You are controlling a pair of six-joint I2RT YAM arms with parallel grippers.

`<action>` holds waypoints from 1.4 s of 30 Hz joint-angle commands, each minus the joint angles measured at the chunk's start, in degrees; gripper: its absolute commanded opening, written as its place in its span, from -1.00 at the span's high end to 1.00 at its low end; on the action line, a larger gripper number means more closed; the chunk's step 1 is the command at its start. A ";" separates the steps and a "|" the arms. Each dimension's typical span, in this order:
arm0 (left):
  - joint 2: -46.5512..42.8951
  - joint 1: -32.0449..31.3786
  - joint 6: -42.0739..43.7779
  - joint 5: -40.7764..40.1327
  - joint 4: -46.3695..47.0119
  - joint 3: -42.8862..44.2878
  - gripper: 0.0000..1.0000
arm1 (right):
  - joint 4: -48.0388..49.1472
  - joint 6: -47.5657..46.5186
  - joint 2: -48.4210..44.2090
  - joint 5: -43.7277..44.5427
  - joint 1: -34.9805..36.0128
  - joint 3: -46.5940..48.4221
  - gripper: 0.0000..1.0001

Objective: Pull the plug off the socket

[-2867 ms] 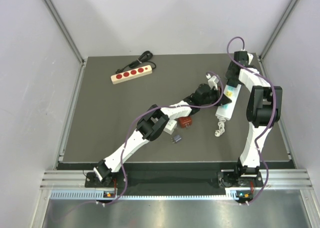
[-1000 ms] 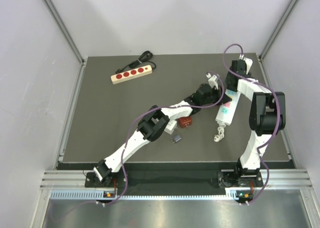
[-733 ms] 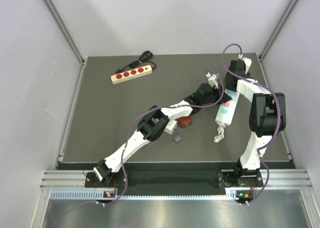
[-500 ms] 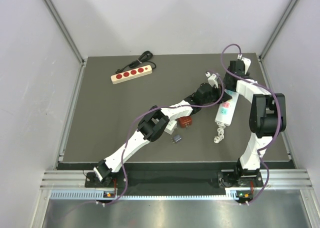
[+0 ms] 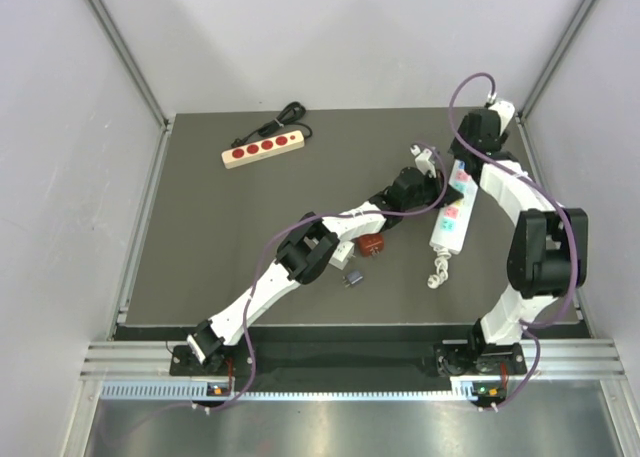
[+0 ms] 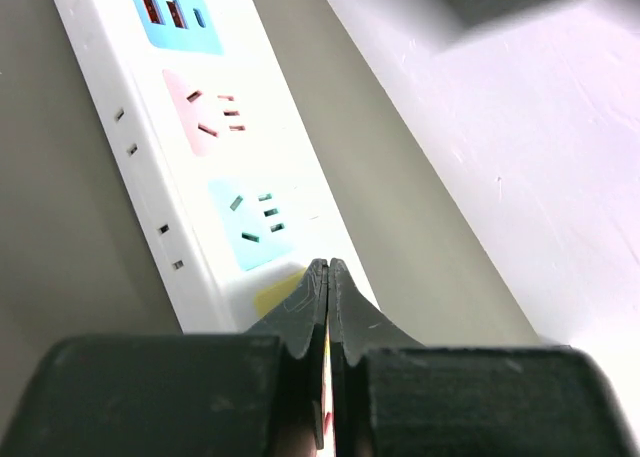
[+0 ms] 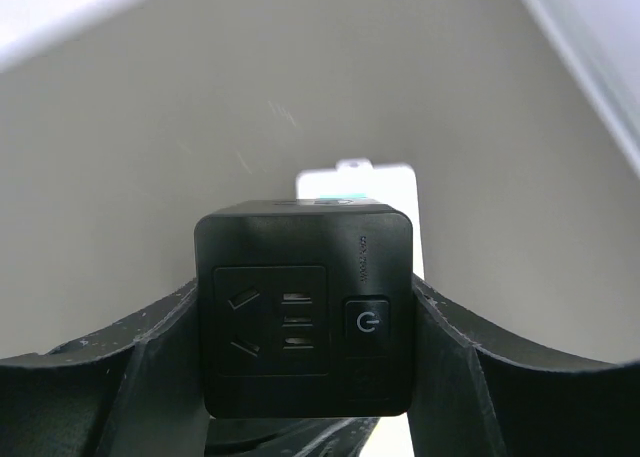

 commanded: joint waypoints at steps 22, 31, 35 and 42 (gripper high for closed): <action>-5.59 -0.63 11.41 4.35 -4.58 -8.95 1.00 | 3.80 0.15 -8.55 2.65 1.00 0.33 1.00; -29.02 -2.48 24.43 5.23 1.84 -30.45 1.00 | -6.83 2.09 -18.21 1.68 2.75 1.12 1.00; -39.59 -3.97 25.77 1.98 4.30 -39.97 1.00 | -13.15 1.13 -23.93 -0.51 3.55 -0.37 1.00; -57.96 -7.31 21.99 -1.19 5.98 -62.02 1.00 | -21.94 -1.50 -27.47 -13.23 5.82 -4.42 1.00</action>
